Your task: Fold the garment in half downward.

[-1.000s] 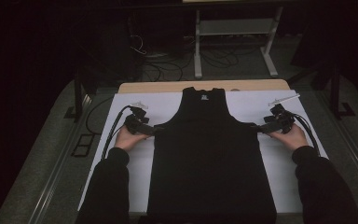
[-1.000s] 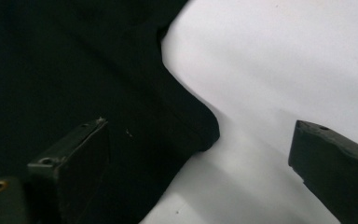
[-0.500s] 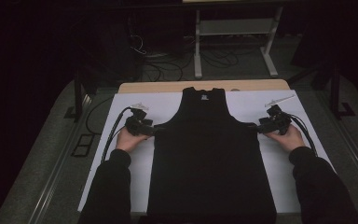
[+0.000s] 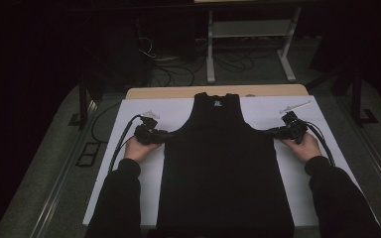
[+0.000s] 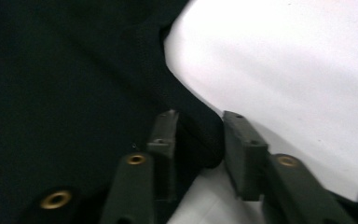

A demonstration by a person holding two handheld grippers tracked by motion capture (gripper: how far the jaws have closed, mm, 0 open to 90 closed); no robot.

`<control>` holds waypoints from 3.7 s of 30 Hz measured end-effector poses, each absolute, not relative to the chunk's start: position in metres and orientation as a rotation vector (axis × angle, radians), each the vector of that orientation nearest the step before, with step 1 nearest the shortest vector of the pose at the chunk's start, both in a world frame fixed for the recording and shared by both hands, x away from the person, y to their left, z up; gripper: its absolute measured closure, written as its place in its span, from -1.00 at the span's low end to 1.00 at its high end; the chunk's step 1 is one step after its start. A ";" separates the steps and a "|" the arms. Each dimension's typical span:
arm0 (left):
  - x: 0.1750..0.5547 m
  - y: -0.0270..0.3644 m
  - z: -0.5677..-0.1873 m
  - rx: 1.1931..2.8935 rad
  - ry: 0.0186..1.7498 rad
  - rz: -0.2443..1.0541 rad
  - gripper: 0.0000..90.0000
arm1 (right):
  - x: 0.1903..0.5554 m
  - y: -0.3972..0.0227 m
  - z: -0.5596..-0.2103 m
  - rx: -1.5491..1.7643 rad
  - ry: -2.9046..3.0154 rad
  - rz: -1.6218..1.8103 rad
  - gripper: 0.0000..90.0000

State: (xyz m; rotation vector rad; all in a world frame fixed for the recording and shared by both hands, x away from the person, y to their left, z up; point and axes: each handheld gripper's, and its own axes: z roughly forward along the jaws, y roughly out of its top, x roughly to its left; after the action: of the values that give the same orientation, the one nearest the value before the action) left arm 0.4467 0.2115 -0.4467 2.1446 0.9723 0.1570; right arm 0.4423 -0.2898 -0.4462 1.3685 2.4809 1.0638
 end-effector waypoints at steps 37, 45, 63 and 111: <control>0.415 0.221 -0.422 1.920 1.012 0.072 0.87 | 0.398 -0.300 -0.423 1.426 2.392 1.352 0.84; 0.405 0.224 -0.418 1.898 1.008 0.058 0.87 | 0.387 -0.302 -0.418 1.414 2.380 1.401 0.84; 0.389 0.228 -0.415 1.910 0.988 0.033 0.87 | 0.364 -0.309 -0.413 1.414 2.352 1.501 0.84; 0.351 0.231 -0.410 1.916 0.956 0.016 0.87 | 0.327 -0.314 -0.408 1.388 2.356 1.542 0.84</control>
State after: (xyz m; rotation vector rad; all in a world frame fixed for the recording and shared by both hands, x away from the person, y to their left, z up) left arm 0.3515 0.2306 -0.4100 1.9158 0.9560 0.0161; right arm 0.3274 -0.3139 -0.4079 1.3885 2.3558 1.5418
